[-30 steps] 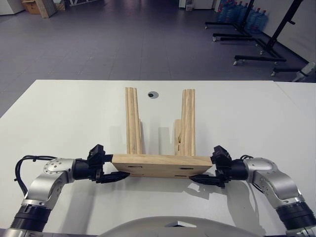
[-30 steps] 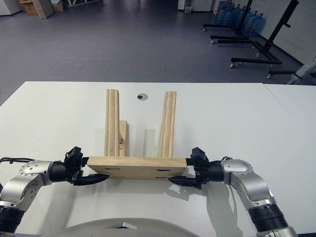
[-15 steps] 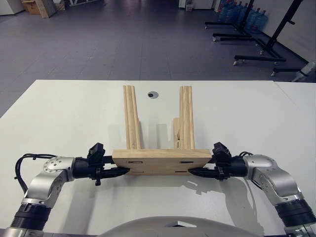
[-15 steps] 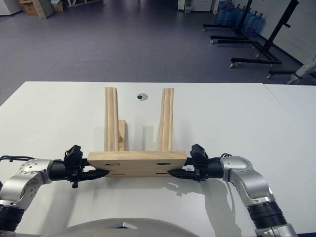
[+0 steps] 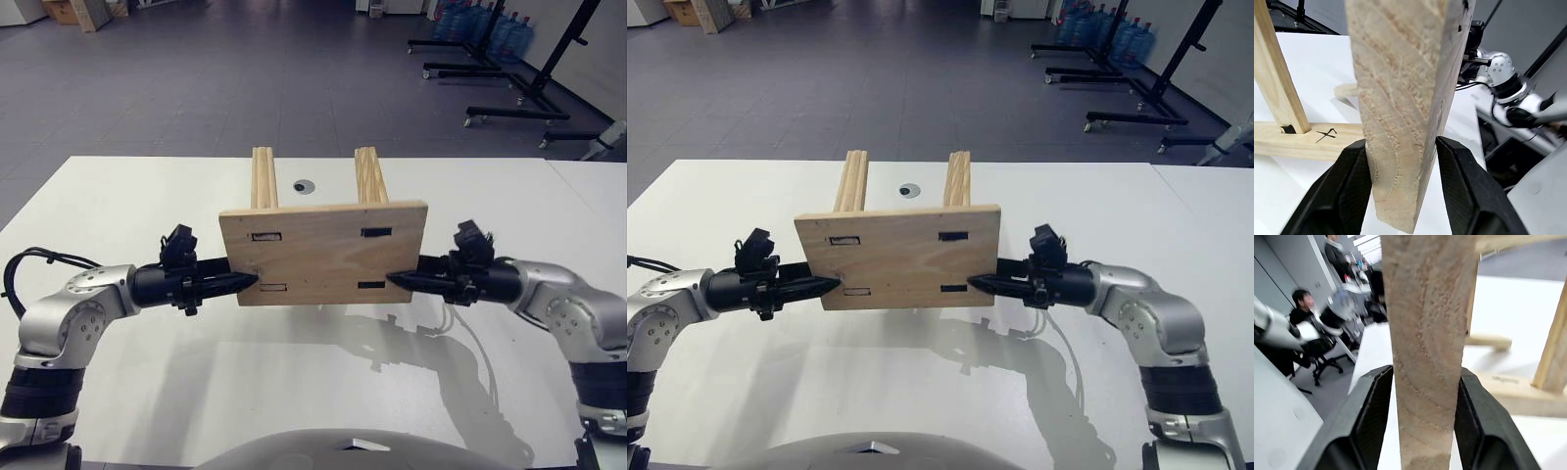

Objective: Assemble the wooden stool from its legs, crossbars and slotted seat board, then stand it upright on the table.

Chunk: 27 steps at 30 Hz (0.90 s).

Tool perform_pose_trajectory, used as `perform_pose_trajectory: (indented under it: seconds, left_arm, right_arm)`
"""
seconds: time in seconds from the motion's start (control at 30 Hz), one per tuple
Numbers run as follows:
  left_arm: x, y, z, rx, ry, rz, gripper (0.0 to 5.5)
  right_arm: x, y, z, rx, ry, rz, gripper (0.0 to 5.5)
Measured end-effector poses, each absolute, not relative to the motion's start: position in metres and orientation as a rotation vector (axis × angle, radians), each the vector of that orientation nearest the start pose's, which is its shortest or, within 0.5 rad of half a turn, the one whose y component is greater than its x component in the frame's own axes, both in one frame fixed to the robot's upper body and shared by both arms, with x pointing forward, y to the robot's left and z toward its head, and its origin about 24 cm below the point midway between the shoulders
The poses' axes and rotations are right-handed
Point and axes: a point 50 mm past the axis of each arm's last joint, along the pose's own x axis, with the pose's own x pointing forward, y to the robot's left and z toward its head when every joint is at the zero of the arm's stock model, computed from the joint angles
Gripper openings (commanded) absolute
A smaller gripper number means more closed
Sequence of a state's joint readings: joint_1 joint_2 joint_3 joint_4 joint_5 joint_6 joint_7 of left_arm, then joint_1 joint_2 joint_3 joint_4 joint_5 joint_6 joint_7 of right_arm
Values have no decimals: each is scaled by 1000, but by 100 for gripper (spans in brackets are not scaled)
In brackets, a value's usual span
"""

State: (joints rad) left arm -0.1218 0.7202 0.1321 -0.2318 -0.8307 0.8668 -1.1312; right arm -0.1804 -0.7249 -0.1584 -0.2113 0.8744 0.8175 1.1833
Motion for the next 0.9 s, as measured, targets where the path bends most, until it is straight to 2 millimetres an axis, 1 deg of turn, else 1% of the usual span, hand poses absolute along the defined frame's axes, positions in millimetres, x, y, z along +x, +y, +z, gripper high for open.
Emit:
perform_pose_trajectory:
  seconds: [0.1, 0.2, 0.33, 0.4, 0.47, 0.5, 0.53, 0.57, 0.67, 0.73, 0.8, 0.9]
  left_arm:
    - [227, 207, 134, -399, 447, -1241, 200]
    - [227, 204, 140, -461, 485, -1236, 200]
    - [230, 203, 151, -502, 516, -1205, 200]
    - [233, 204, 157, -522, 522, -1181, 200]
    - [240, 207, 166, -566, 502, -1146, 200]
    - [248, 207, 176, -588, 455, -1127, 200]
    - [255, 201, 190, -609, 398, -1155, 200]
    - [258, 201, 196, -624, 376, -1151, 200]
    - [266, 191, 213, -677, 337, -1146, 200]
    - [268, 190, 216, -698, 337, -1106, 200]
    - [270, 188, 217, -716, 332, -1085, 200]
    - [272, 189, 217, -744, 341, -1055, 200]
  right_arm:
    - [237, -207, 161, 356, 264, 1316, 173]
    - [239, -206, 171, 404, 272, 1307, 173]
    - [237, -206, 172, 467, 322, 1281, 173]
    - [237, -205, 169, 505, 358, 1267, 173]
    - [236, -204, 163, 574, 416, 1254, 173]
    - [235, -199, 158, 627, 464, 1267, 173]
    - [233, -186, 154, 682, 520, 1321, 173]
    - [234, -184, 155, 712, 521, 1324, 173]
    - [243, -175, 163, 830, 538, 1330, 173]
    - [252, -174, 171, 865, 528, 1301, 173]
    - [257, -172, 178, 896, 507, 1276, 173]
    - [262, -172, 185, 930, 522, 1244, 173]
